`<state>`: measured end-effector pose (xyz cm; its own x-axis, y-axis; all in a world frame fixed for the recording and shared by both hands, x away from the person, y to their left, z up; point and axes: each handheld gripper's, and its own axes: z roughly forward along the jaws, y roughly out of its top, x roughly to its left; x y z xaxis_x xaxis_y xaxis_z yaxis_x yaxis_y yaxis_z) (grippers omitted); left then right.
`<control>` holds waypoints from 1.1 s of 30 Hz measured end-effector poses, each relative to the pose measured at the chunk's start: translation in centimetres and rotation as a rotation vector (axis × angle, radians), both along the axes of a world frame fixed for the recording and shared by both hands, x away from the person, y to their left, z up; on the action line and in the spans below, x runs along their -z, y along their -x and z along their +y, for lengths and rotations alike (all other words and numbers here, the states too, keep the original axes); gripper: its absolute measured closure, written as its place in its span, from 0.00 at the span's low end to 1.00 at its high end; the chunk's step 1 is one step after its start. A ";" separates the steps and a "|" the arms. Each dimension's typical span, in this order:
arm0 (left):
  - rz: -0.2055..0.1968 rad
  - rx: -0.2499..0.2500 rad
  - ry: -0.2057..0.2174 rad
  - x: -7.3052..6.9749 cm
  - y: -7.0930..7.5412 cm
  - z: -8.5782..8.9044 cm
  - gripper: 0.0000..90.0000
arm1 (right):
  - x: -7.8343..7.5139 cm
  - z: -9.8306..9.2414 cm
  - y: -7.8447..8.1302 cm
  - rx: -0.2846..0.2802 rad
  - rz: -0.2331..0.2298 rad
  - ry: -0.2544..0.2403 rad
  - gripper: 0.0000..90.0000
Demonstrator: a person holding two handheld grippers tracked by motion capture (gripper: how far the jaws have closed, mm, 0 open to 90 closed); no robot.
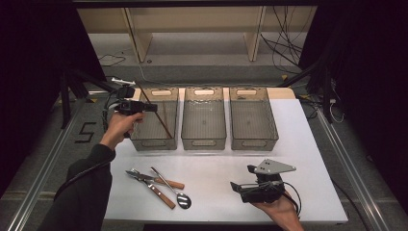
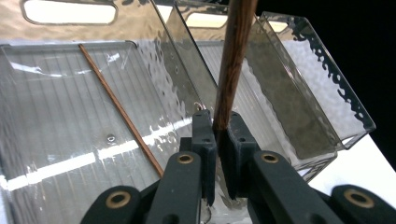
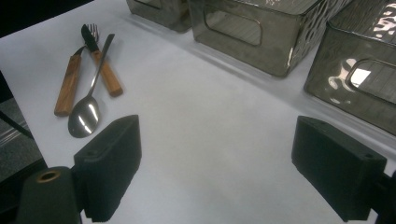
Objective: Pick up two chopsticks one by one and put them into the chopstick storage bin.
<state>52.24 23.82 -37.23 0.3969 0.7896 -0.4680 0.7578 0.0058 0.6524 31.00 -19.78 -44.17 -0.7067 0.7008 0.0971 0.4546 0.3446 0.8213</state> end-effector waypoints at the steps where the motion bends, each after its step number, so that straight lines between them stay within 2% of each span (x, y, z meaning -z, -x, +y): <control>1: 0.006 0.002 -0.001 0.1 0.0 -0.2 0.94 | 0.0 0.0 0.0 0.000 0.000 0.000 0.19; 5: 0.025 0.018 -0.021 0.4 -0.3 -0.7 0.94 | 0.0 0.0 0.0 0.001 0.000 0.003 0.19; 12: 0.040 0.030 -0.018 0.9 -0.4 -1.1 0.94 | 0.0 -0.1 0.0 0.004 -0.002 0.004 0.19; 28: 0.086 0.052 -0.048 2.0 -0.8 -1.9 0.94 | 0.1 0.0 0.0 0.002 -0.001 0.014 0.19; 33: 0.099 0.053 -0.045 2.0 -0.9 -2.0 0.94 | 0.1 0.0 0.0 0.002 0.002 0.016 0.19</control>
<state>53.13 21.79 -39.27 0.3927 0.7897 -0.4713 0.8168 -0.0640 0.5734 31.03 -19.80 -44.26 -0.7054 0.7034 0.0874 0.4570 0.3571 0.8146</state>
